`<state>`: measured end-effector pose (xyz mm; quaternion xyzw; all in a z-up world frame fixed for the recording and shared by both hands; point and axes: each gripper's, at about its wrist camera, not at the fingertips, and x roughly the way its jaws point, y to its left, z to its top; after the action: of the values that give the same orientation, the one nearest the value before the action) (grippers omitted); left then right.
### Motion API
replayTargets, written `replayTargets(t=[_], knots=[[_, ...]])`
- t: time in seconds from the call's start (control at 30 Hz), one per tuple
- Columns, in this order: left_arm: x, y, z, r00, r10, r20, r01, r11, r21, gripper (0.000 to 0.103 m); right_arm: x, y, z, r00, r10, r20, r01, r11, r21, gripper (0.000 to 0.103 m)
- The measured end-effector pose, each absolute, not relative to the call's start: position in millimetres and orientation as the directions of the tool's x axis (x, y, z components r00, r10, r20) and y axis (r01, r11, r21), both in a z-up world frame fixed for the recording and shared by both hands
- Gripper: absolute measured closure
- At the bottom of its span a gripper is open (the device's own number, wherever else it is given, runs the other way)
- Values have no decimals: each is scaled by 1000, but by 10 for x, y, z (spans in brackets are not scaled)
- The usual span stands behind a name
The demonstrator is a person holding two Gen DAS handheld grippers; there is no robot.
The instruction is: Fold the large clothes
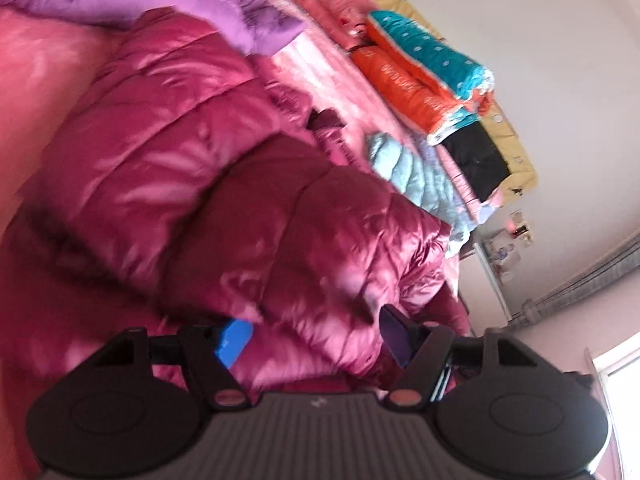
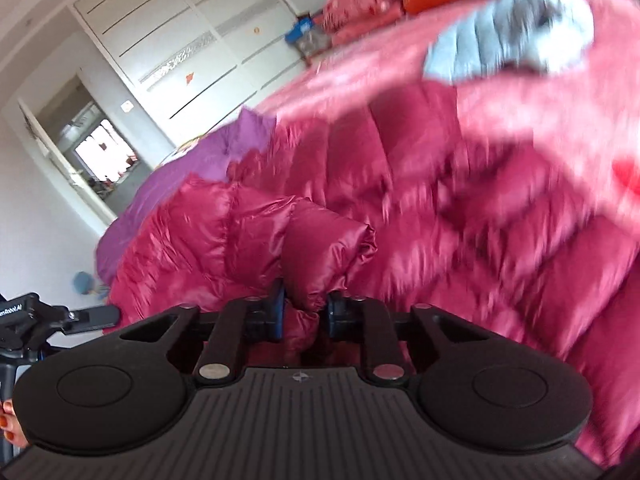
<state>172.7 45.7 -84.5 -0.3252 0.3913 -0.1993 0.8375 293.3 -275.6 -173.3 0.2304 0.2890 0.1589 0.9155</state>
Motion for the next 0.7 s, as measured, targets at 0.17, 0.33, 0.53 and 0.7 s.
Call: replayTargets(t=[0.17, 0.33, 0.53, 0.7], knots=[[2018, 318, -792, 636, -624, -454, 161, 683, -713, 34, 3186, -2667, -1168, 870, 298, -393, -150, 919, 364, 85], [2291, 210, -744, 646, -645, -409, 219, 669, -710, 34, 3737, -2667, -865, 895, 211, -393, -118, 962, 248, 87], [2370, 270, -805, 607, -683, -406, 248, 648, -720, 34, 4395, -2690, -1200, 832, 160, -531, -69, 980, 188, 87], [2259, 286, -751, 564, -733, -381, 359, 632, -686, 34, 4601, -2731, -1526, 805, 125, -579, -21, 983, 184, 84]])
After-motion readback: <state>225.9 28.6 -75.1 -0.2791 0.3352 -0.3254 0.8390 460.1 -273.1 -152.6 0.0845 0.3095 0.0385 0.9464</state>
